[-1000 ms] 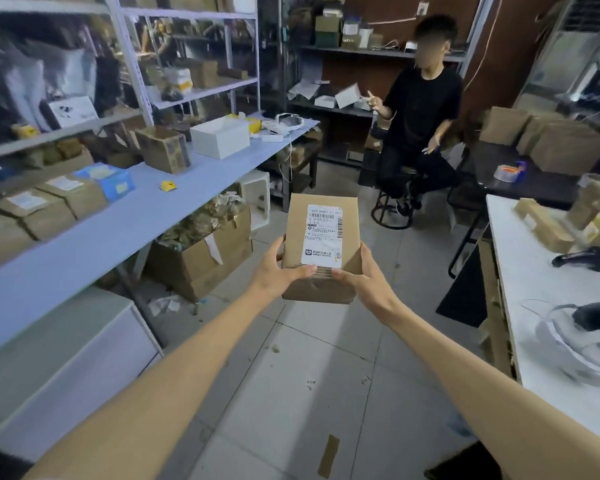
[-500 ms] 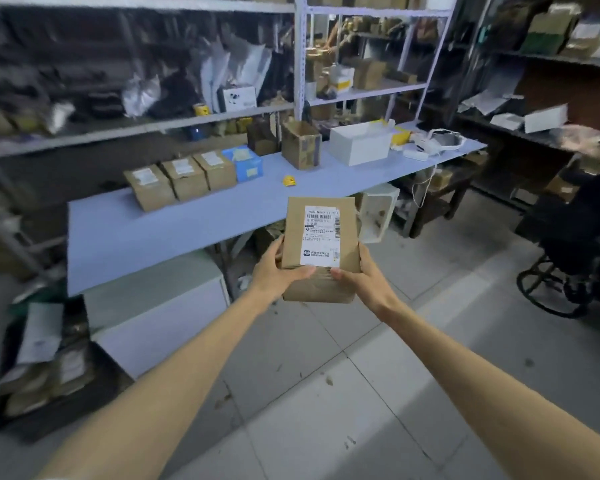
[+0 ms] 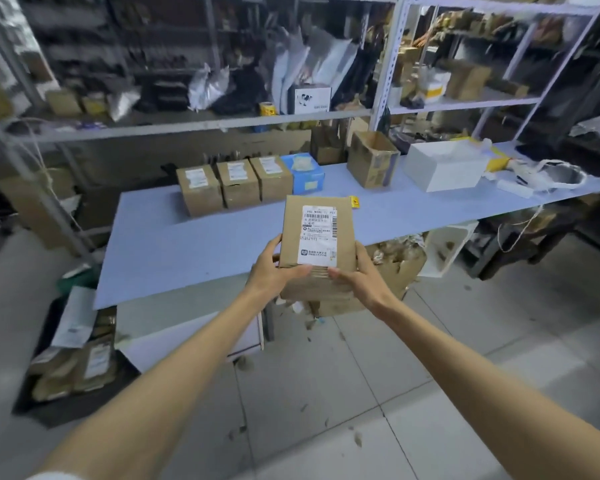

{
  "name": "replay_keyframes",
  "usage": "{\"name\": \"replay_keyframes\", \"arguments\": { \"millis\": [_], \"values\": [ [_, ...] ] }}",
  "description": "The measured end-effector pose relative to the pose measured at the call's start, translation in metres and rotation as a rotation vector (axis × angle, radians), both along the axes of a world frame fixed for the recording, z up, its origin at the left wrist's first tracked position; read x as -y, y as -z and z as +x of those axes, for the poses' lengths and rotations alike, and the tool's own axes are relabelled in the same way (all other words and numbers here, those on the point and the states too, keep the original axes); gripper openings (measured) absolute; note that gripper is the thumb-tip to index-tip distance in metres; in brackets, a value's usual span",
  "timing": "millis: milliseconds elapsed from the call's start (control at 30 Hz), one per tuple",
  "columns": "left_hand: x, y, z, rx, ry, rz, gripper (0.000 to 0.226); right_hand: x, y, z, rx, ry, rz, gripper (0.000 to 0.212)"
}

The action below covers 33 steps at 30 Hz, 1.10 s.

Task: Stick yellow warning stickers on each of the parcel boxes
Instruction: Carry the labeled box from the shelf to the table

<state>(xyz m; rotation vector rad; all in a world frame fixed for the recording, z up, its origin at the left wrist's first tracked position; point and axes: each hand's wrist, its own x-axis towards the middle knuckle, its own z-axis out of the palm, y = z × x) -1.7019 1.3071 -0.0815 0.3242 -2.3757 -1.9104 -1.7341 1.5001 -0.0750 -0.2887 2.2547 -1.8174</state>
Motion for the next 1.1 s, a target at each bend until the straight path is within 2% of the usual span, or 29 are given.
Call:
{"name": "replay_keyframes", "arguments": {
  "millis": [333,667,1100],
  "values": [
    [0.035,0.011,-0.114,0.048,-0.082,0.000,0.090,0.040,0.016,-0.136,0.041,-0.122,0.005,0.060],
    [0.051,0.027,-0.225,0.119,-0.276,0.036,0.086,0.070,0.039,-0.284,0.107,-0.300,0.048,0.072],
    [0.105,0.085,-0.329,0.233,-0.379,0.134,0.089,0.135,0.094,-0.395,0.242,-0.335,0.091,0.081]
  ]
}}
